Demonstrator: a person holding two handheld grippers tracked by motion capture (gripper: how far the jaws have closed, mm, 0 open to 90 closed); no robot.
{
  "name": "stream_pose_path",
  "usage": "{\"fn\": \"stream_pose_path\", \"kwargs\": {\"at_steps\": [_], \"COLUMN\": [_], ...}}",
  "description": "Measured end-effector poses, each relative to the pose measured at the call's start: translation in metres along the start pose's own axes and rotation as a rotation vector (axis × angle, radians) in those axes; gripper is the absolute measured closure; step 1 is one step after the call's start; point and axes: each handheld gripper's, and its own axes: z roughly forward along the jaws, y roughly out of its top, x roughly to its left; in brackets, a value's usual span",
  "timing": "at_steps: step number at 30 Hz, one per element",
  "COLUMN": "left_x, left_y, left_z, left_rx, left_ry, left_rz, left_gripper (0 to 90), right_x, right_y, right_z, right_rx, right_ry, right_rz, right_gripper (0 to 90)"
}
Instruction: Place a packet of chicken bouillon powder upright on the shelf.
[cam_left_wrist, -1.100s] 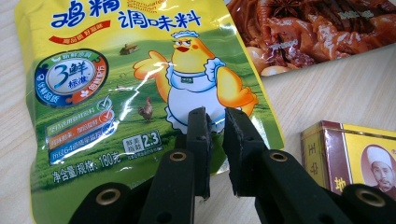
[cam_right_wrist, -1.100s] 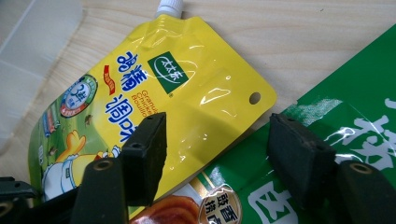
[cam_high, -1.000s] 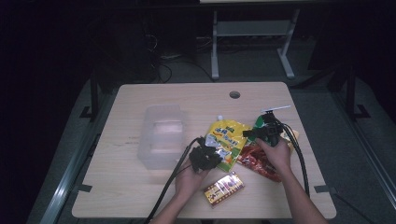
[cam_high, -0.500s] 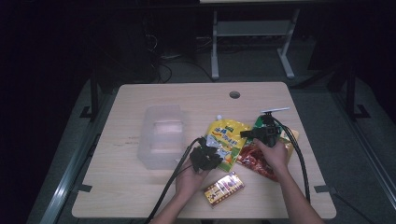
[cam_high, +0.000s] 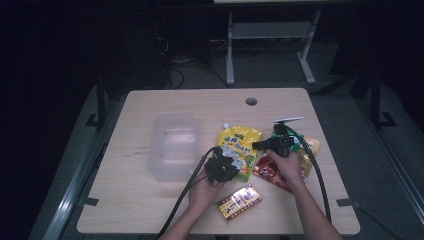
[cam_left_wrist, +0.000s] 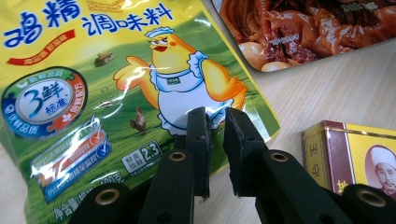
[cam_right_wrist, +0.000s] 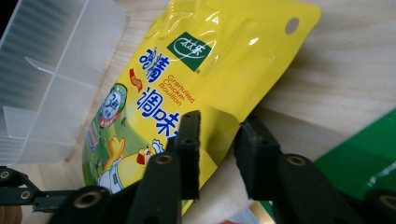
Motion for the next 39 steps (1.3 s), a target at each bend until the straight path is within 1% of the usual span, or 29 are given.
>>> {"fn": "stream_pose_path", "kwargs": {"at_steps": [1, 3, 4, 6, 8, 9, 10, 14, 15, 16, 17, 19, 20, 21, 22, 24, 25, 26, 27, 28, 29, 30, 31, 32, 33, 34, 35, 36, 39], "left_x": [0.000, 0.000, 0.000, 0.001, 0.001, 0.002, 0.002, 0.000, -0.001, -0.001, -0.001, -0.001, -0.001, -0.001, -0.001, -0.002, -0.002, -0.002, -0.003, -0.002, -0.003, -0.003, -0.003, -0.003, -0.003, -0.003, -0.003, -0.002, -0.001], "left_y": [0.000, 0.000, 0.000, 0.000, 0.000, 0.000, 0.000, 0.001, 0.002, 0.002, 0.002, 0.003, 0.003, 0.003, 0.004, 0.004, 0.004, 0.003, 0.003, 0.003, 0.002, 0.002, 0.002, 0.002, 0.002, 0.001, 0.001, 0.001, 0.001], "left_z": [0.001, 0.001, 0.001, 0.001, 0.000, 0.000, -0.001, -0.006, -0.008, -0.008, -0.010, -0.014, -0.016, -0.018, -0.022, -0.025, -0.027, -0.028, -0.029, -0.031, -0.034, -0.034, -0.035, -0.036, -0.038, -0.039, -0.040, -0.041, -0.044], "left_rx": [0.000, 0.003, 0.003, 0.001, -0.001, -0.003, -0.004, -0.032, -0.042, -0.042, -0.044, -0.056, -0.067, -0.088, -0.093, -0.102, -0.101, -0.104, -0.108, -0.103, -0.115, -0.115, -0.123, -0.128, -0.133, -0.138, -0.142, -0.145, -0.156], "left_ry": [-0.002, -0.002, -0.004, -0.010, -0.021, -0.027, -0.031, -0.032, -0.039, -0.039, -0.044, -0.054, -0.066, -0.066, -0.065, -0.064, -0.060, -0.060, -0.062, -0.064, -0.068, -0.068, -0.067, -0.065, -0.062, -0.061, -0.057, -0.056, -0.055], "left_rz": [0.000, 0.004, 0.003, -0.001, -0.004, -0.005, -0.002, -0.002, -0.007, -0.007, -0.008, -0.018, -0.024, -0.037, -0.028, -0.028, -0.025, -0.028, -0.032, -0.025, -0.030, -0.030, -0.029, -0.024, -0.022, -0.022, -0.019, -0.022, -0.028], "left_gripper": [79.2, 79.2, 79.2, 79.1, 77.8, 75.8, 75.8, 71.7, 70.3, 69.1, 67.9, 66.6, 65.6, 64.6, 63.9, 62.6, 61.1, 61.1, 59.5, 59.5, 58.6, 58.1, 57.6, 57.6, 56.7, 56.7, 55.8, 55.8, 54.7], "right_x": [0.000, 0.001, 0.001, 0.001, 0.003, 0.005, 0.005, 0.012, 0.017, 0.017, 0.022, 0.025, 0.028, 0.030, 0.032, 0.036, 0.040, 0.040, 0.046, 0.046, 0.052, 0.052, 0.058, 0.058, 0.066, 0.066, 0.075, 0.075, 0.089], "right_y": [0.001, 0.001, 0.001, 0.002, 0.003, 0.003, 0.003, 0.003, 0.003, 0.003, 0.004, 0.004, 0.005, 0.005, 0.005, 0.004, 0.003, 0.003, 0.002, 0.002, 0.001, 0.001, 0.000, 0.000, 0.000, 0.000, 0.000, 0.000, -0.001], "right_z": [0.002, 0.003, 0.004, 0.004, 0.003, 0.001, 0.001, -0.006, -0.013, -0.013, -0.019, -0.023, -0.027, -0.030, -0.034, -0.041, -0.047, -0.047, -0.053, -0.053, -0.058, -0.058, -0.062, -0.062, -0.066, -0.066, -0.070, -0.070, -0.076], "right_rx": [-0.001, 0.002, 0.004, 0.001, -0.007, -0.012, -0.012, -0.026, -0.044, -0.044, -0.065, -0.073, -0.076, -0.083, -0.092, -0.105, -0.123, -0.123, -0.136, -0.136, -0.151, -0.151, -0.163, -0.163, -0.165, -0.165, -0.171, -0.171, -0.170], "right_ry": [0.006, 0.007, 0.011, 0.038, 0.042, 0.037, 0.037, 0.038, 0.045, 0.045, 0.057, 0.058, 0.058, 0.057, 0.056, 0.055, 0.055, 0.055, 0.057, 0.057, 0.060, 0.060, 0.059, 0.059, 0.051, 0.051, 0.044, 0.044, 0.031], "right_rz": [-0.006, -0.002, -0.002, -0.008, -0.020, -0.045, -0.045, -0.079, -0.094, -0.094, -0.115, -0.125, -0.133, -0.141, -0.151, -0.166, -0.192, -0.192, -0.216, -0.216, -0.244, -0.244, -0.267, -0.267, -0.305, -0.305, -0.344, -0.344, -0.399], "right_gripper": [77.9, 79.1, 81.9, 89.2, 89.9, 90.0, 90.0, 90.0, 90.0, 90.0, 90.0, 90.0, 90.0, 90.0, 90.0, 90.0, 90.0, 90.0, 90.0, 90.0, 90.0, 90.0, 90.0, 90.0, 90.0, 90.0, 90.0, 90.0, 90.0]}}
